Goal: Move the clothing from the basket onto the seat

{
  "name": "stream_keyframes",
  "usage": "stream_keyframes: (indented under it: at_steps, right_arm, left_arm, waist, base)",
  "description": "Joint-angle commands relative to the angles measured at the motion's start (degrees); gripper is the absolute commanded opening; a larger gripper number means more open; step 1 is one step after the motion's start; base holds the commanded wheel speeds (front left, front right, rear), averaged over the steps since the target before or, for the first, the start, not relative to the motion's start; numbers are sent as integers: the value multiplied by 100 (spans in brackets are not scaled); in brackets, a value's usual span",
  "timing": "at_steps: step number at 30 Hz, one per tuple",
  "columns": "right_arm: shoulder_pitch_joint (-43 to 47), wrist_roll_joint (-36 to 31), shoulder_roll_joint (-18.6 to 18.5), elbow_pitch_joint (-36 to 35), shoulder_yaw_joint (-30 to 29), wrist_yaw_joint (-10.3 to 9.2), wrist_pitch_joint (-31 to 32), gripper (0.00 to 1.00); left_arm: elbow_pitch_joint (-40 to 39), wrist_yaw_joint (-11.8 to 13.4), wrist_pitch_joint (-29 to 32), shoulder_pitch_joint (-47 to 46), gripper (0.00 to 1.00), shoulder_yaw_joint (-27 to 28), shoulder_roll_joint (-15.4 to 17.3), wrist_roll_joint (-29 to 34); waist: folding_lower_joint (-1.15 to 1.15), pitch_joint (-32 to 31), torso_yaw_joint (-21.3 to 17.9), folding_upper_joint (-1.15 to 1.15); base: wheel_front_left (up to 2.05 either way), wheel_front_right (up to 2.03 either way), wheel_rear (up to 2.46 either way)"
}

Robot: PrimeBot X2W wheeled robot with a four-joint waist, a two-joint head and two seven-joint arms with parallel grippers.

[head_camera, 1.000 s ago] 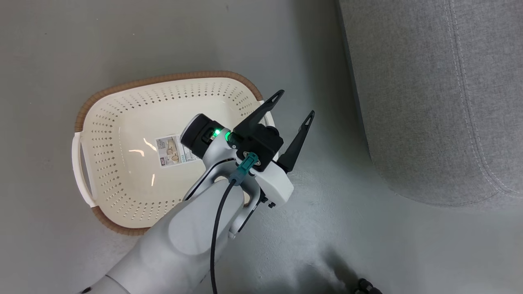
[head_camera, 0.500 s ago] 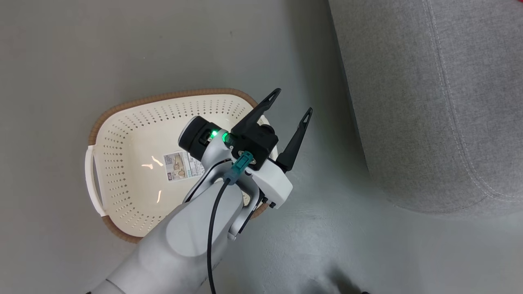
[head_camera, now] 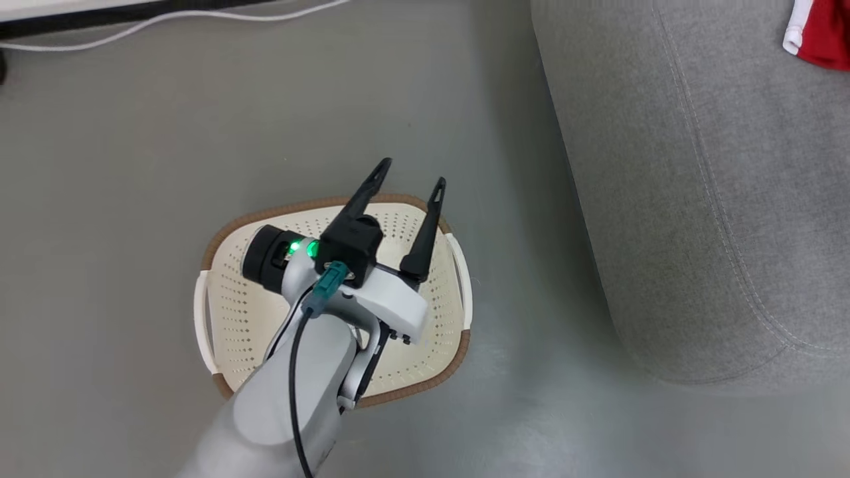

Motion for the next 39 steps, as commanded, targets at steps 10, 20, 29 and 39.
stream_keyframes:
  at_steps: [10, 20, 29, 39]
  right_arm:
    - [790, -108, 230, -911, 122, 7, 8, 100]
    - [1438, -348, 633, -1321, 190, 7, 8, 100]
    - [2188, -619, 974, -1727, -1, 7, 8, 100]
    - [2972, -886, 1383, -1970, -209, 7, 8, 100]
  left_arm:
    - [-508, -64, -28, 1151, 100, 1750, 81, 429]
    - [-642, -291, -28, 1860, 100, 2718, 60, 710]
    - [-910, -403, -28, 2594, 100, 3388, 26, 960]
    - [-1215, -504, -28, 3335, 100, 3842, 10, 1137]
  waist:
    - [0, -1087, 682, 0]
    - [0, -1684, 924, 0]
    - [0, -2196, 1047, 0]
    - [0, -2584, 1061, 0]
  base:
    - [0, 0, 0]
    - [0, 0, 0]
    - [0, 0, 0]
    - [0, 0, 0]
